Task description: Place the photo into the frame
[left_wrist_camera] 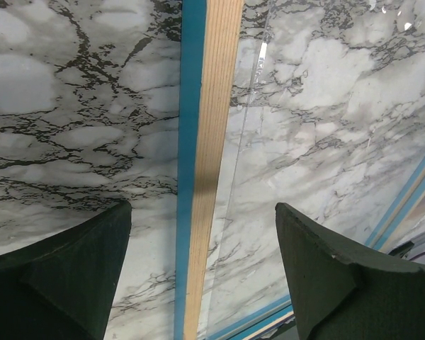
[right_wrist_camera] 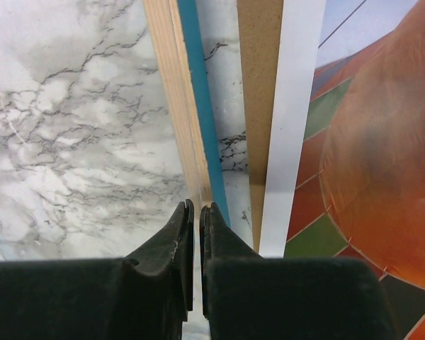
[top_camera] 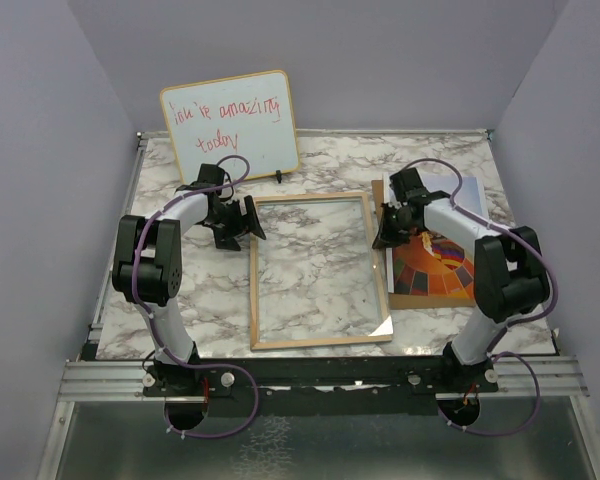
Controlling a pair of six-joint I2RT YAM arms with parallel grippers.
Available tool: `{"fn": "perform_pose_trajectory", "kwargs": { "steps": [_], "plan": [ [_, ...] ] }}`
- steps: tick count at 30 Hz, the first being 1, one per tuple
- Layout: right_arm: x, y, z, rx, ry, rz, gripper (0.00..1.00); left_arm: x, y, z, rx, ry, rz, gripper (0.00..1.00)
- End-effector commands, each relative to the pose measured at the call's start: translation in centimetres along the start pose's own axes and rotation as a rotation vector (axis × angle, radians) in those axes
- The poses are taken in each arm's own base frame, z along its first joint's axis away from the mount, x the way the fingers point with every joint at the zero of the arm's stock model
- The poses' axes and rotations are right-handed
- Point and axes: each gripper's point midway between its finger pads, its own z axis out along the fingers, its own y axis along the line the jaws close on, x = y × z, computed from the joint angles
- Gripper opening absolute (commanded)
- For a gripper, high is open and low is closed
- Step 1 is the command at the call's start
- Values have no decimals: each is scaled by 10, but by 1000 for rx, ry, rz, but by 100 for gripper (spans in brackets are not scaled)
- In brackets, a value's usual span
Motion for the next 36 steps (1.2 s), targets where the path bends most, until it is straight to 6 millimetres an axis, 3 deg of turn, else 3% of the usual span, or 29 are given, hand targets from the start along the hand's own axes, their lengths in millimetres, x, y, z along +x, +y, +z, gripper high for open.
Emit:
{"fn": "perform_pose_trajectory", "kwargs": {
  "steps": [1,5,14,21,27,36],
  "plan": [
    [1,-1,-21,13,-14,-3,6,13,16,4,-81,40,5,84],
    [1,12,-31,-63,-21,-14,9,14,11,8,-71,47,13,83],
    [21,62,-36,-423,19,-10,40,18,0,17,-49,58,14,82],
    [25,84,-44,-607,9,-15,41,17,0,19,-49,52,0,82],
    [10,46,-28,-336,-57,29,44,15,3,20,-68,43,-8,82],
    [-9,-1,-31,-40,-158,62,47,7,0,13,-78,5,0,84]
  ]
}}
